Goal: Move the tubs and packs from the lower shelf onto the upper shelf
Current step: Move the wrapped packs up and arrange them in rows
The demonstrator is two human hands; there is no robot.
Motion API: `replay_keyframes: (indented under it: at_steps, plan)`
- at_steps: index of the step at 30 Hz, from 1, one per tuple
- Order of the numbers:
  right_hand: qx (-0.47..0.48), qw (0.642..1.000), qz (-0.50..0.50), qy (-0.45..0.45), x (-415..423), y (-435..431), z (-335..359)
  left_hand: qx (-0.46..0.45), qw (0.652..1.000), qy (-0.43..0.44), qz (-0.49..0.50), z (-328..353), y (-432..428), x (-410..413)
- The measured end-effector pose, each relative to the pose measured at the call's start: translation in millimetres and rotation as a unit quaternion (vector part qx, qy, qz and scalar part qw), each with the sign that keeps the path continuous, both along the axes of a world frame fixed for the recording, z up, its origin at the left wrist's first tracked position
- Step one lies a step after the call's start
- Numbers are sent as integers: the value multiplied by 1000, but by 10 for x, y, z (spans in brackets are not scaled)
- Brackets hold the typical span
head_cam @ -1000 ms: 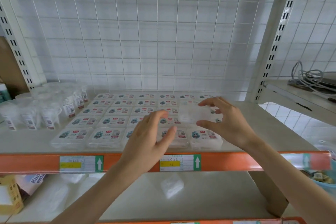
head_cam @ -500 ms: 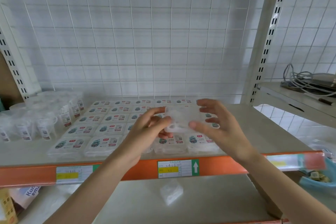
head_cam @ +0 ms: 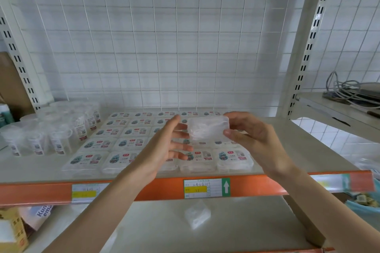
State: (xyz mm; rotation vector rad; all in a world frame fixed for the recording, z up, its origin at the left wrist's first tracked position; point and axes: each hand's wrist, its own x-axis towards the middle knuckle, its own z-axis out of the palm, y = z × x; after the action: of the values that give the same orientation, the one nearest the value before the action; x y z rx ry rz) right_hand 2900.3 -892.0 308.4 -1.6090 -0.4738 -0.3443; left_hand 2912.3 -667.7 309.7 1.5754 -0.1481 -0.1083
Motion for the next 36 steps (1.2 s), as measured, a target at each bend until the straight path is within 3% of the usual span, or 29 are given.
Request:
replay_keyframes:
  at_steps: [4,10,13,17,19,23,26,30,33,36]
  plan:
    - [-62,997,-27,-37,-17,40,-39,62,996,31,-49,27,48,0]
    - [-162,976,-69,-127,-34,82,-136,-28,998,31,-47,51,22,1]
    - [-188,975,-66,-96,-11,60,-132,-99,995,12,-29,31,1,-9]
    - [-60,998,5,13,-16,71,-40,-100,994,-15,-27,6,0,10]
    - [-8,998,-5,65,15,90,31,-74,996,-28,-46,2,-9,10]
    - [-63,986,19,153,59,159,116,-7,997,-53,-63,3,-69,7]
    - [-71,983,52,161,32,197,121,46,994,-70,-68,33,-121,-2]
    - [-8,989,13,145,67,149,63,78,993,-73,-46,2,-145,19]
    - [64,988,-16,139,78,82,38,59,995,-64,-55,-45,-183,14]
    - [77,988,-19,130,39,6,0,38,996,-59,-58,-70,-258,16]
